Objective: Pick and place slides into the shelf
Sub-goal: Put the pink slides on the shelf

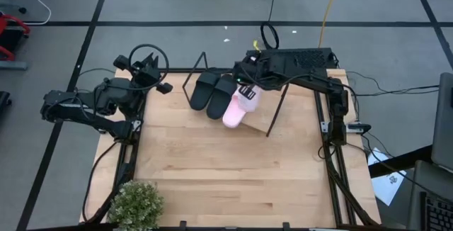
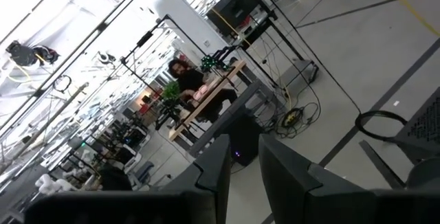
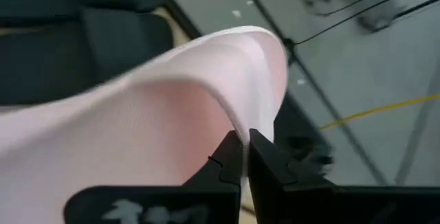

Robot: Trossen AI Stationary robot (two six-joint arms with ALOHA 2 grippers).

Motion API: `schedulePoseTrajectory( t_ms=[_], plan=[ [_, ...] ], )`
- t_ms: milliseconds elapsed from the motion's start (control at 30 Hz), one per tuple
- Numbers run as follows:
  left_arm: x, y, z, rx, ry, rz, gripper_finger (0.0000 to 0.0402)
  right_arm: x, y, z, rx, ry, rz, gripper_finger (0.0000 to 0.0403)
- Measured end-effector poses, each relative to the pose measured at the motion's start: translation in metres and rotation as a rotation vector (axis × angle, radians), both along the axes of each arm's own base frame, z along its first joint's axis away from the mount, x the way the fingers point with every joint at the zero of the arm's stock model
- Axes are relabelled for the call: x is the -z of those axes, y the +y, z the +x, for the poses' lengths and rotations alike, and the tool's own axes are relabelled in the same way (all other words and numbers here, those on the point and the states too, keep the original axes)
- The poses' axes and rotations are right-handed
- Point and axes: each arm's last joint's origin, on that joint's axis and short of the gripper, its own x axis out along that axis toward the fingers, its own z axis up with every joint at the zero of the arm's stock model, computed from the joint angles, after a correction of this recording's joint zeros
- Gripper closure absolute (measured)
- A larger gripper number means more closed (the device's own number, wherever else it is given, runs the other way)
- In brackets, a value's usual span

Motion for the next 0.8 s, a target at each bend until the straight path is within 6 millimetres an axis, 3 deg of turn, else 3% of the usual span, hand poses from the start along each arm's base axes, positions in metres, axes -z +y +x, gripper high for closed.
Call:
schedulePoseTrajectory(
  t_ms=[133,433,800],
  plan=[
    [0.001,0.000,0.001,0.025,-0.014,-0.007,0.0316,0.011,0.005,0.003,0.039,-0.017,0.059,0.0403],
    [0.004,0.000,0.001,0.029,0.014,-0.006,0.0316,0.057,0.006,0.005,0.112,0.103,0.127,0.0403],
    [0.007,0.000,0.001,0.029,0.040,-0.008,0.0316,0.078,0.008,0.002,0.142,0.166,0.187,0.0403]
  ],
)
